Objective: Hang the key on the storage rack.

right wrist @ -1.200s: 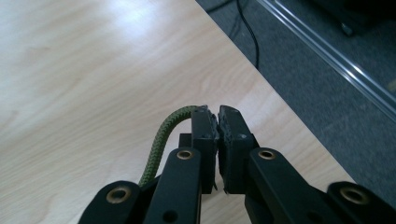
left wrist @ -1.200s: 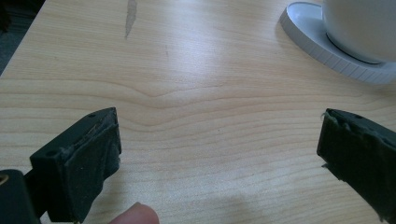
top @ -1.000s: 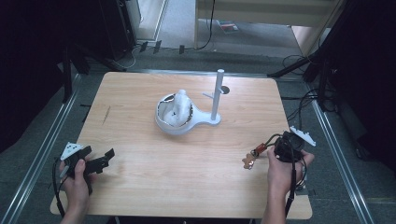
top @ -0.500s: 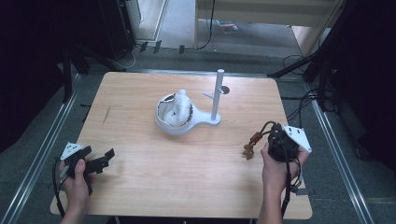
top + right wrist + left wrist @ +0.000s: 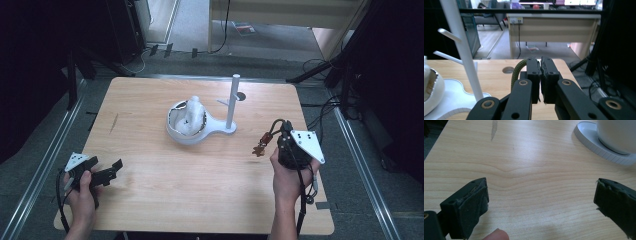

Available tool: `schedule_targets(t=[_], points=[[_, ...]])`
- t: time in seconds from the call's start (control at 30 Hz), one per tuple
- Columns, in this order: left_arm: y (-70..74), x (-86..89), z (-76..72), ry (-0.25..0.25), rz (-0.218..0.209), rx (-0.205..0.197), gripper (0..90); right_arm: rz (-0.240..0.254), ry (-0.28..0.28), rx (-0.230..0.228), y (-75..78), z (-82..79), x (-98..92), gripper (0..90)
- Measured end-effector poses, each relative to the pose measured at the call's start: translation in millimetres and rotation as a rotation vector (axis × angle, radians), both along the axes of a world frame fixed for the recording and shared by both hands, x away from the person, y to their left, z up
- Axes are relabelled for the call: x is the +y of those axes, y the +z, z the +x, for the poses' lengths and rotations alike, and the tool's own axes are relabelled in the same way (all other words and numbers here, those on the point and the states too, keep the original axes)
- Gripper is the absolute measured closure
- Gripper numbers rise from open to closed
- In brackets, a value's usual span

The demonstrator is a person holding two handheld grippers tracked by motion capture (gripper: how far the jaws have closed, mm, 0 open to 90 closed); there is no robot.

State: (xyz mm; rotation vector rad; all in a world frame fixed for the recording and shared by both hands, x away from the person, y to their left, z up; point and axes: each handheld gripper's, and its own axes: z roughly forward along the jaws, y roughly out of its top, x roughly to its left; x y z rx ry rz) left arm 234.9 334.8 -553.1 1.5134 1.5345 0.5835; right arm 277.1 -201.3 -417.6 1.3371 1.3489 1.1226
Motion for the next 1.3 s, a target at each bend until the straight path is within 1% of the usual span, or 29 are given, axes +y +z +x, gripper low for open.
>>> schedule_targets(t=[0.03,0.07,0.2,0.27,0.37,0.43,0.5,0.57,0.7,0.73,0.83,0.87,0.93,0.97,1.07,1.13,1.17,1.2,1.23,1.27,1.3], points=[[0.0,0.0,0.0,0.0,0.0,0.0,0.5,0.0,0.0,0.0,0.0,0.0,0.0,87.6],[0.0,0.0,0.0,0.0,0.0,0.0,0.5,-0.006,0.02,-0.02,2.7,-1.7,4.0,87.6],[0.0,-0.1,0.0,0.001,0.0,-0.001,0.5,-0.019,0.055,-0.049,7.1,-3.8,11.4,87.6],[0.0,-0.1,-0.1,0.001,0.0,-0.001,0.5,-0.016,0.07,-0.064,9.2,-4.7,15.1,87.6],[0.0,-0.1,-0.1,0.0,0.0,-0.001,0.5,-0.007,0.08,-0.091,12.6,-6.4,18.9,87.6],[0.1,0.0,-0.2,0.0,0.001,0.0,0.5,-0.002,0.091,-0.1,15.1,-7.9,22.0,87.6],[0.2,-0.2,-0.2,0.0,0.003,-0.001,0.5,-0.003,0.104,-0.112,16.7,-8.8,25.1,87.7],[0.2,-0.2,-0.3,0.0,0.003,-0.002,0.5,-0.016,0.116,-0.123,18.3,-9.5,28.8,87.6],[0.4,-0.4,-0.8,0.002,0.006,-0.008,0.5,-0.021,0.129,-0.132,20.4,-10.6,34.6,87.6],[0.4,-0.7,-1.0,0.003,0.006,-0.012,0.5,-0.014,0.144,-0.141,21.9,-10.8,38.0,87.6],[0.4,-1.2,-1.2,0.006,0.013,-0.023,0.5,-0.015,0.152,-0.144,23.1,-10.9,40.7,87.7],[0.9,-1.8,-1.7,0.008,0.024,-0.029,0.5,-0.017,0.167,-0.154,24.4,-11.2,44.6,87.7],[1.0,-2.3,-1.9,0.012,0.03,-0.033,0.5,-0.017,0.173,-0.154,24.7,-11.2,46.0,87.7],[1.3,-2.5,-2.2,0.015,0.035,-0.035,0.5,-0.023,0.182,-0.163,25.6,-11.0,49.8,87.7],[1.7,-3.0,-3.2,0.036,0.046,-0.049,0.5,-0.02,0.198,-0.162,26.5,-10.2,53.5,87.7],[1.6,-3.2,-3.4,0.041,0.049,-0.057,0.4,-0.017,0.205,-0.163,26.8,-10.0,55.0,87.7],[1.7,-3.6,-3.7,0.046,0.053,-0.061,0.5,-0.018,0.216,-0.166,27.4,-9.7,58.7,87.7],[1.8,-4.2,-3.7,0.049,0.063,-0.062,0.5,-0.022,0.223,-0.167,27.7,-9.2,59.7,87.7],[1.8,-4.2,-3.7,0.049,0.063,-0.062,0.5,-0.024,0.226,-0.167,28.1,-8.9,61.3,87.7],[2.1,-5.1,-3.7,0.051,0.077,-0.06,0.5,-0.023,0.229,-0.168,28.4,-8.7,63.0,87.7],[2.1,-5.1,-3.7,0.051,0.077,-0.06,0.4,-0.025,0.236,-0.174,28.8,-7.8,64.1,87.7]])
